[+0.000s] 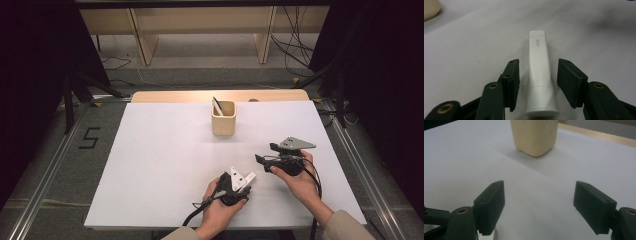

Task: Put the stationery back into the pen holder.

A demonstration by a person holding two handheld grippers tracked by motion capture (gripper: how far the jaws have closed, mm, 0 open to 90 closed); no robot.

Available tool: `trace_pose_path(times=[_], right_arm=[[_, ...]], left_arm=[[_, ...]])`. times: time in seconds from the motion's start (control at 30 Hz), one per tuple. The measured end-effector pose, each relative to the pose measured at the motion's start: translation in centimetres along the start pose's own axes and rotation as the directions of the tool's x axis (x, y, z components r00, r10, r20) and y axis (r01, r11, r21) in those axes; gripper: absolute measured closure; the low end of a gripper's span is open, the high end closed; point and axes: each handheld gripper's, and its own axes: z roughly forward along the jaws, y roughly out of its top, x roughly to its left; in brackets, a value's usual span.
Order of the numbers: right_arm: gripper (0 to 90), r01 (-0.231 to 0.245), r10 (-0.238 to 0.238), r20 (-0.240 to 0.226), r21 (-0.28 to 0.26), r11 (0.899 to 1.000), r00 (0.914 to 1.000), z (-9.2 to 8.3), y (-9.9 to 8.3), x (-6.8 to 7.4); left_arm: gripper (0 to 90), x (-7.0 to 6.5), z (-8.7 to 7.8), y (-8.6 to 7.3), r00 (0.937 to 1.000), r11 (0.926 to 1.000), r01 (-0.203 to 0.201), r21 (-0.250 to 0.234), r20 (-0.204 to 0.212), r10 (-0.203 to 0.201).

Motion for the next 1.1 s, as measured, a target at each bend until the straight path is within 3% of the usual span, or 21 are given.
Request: trace_pose_path(times=[1.1], right_arm=[[26.1, 0.0, 0.0, -0.007, 0.003, 1.0, 1.0, 0.14, -0.08, 0.14]], left_arm=[[66.2, 0.13, 0.16, 0.02, 0.9997, 0.9997, 0.021, 0.013, 0.012, -0.021]])
